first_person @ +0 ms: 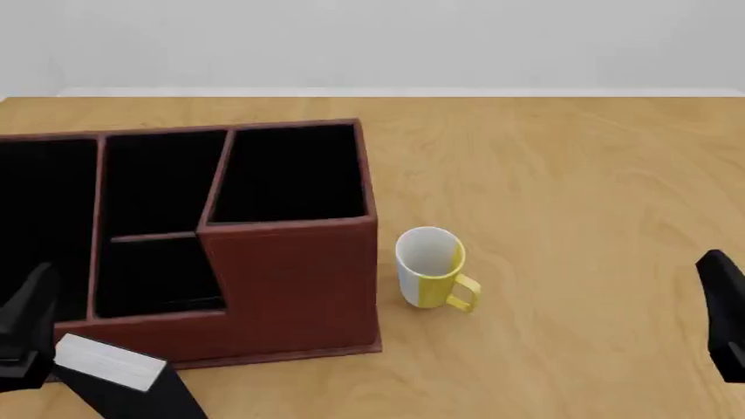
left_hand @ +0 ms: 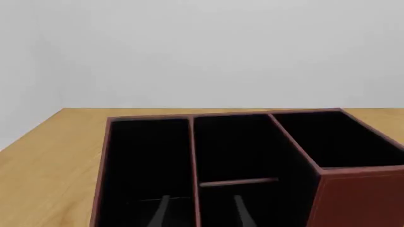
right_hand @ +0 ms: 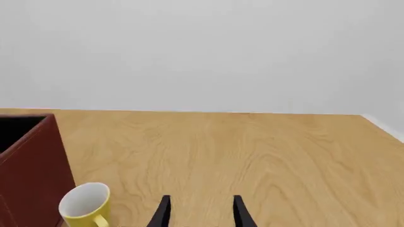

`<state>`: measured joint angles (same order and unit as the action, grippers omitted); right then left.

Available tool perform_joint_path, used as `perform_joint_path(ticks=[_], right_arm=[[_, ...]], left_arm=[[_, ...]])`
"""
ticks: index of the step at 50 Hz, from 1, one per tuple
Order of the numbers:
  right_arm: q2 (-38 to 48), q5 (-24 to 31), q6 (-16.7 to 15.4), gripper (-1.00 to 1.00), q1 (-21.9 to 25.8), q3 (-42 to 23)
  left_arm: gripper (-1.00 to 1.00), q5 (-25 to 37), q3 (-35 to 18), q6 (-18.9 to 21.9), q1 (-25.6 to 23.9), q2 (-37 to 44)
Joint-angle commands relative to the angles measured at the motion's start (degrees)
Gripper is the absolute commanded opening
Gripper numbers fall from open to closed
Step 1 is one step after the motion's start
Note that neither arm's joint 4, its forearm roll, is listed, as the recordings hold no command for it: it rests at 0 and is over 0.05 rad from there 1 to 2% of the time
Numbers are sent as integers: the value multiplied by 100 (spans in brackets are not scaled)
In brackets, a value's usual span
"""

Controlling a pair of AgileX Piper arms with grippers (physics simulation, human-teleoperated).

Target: Pick up the book and place it in the right compartment of the caddy.

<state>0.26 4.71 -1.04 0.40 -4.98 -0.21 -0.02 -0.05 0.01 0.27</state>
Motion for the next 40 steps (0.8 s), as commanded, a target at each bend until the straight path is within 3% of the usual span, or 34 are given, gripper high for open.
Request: perform_joint_path(ticks=[1, 7, 13, 23, 25, 26, 28, 30, 32, 40], right_arm=[[199, -663, 112, 100, -36, 471], [58, -427, 16, 100, 86, 441], [-21, 153, -165, 100, 369, -25], [-15, 1478, -672, 100, 1467, -883], [-5, 1719, -643, 100, 1614, -1034], [-21, 1854, -798, 100, 1659, -1114], [-17, 2086, -732, 100, 1845, -1296], [-16, 2254, -897, 100, 1933, -1396], [-1, 2400, -828, 100, 2121, -1483], [397, 2659, -1072, 100, 2758, -1630]], left_arm=[[100, -169, -19, -39, -39, 197], [100, -105, -52, -52, -103, 115], [100, 10, -33, -82, -155, -14], [100, 22, -75, -67, -201, -21], [100, -1, -70, -44, -198, -21], [100, -6, -71, -42, -198, -22], [100, -15, -67, -42, -192, -22], [100, -28, -54, -36, -190, -22], [100, -35, -53, -14, -190, -22], [100, -49, -153, 12, -147, -7]])
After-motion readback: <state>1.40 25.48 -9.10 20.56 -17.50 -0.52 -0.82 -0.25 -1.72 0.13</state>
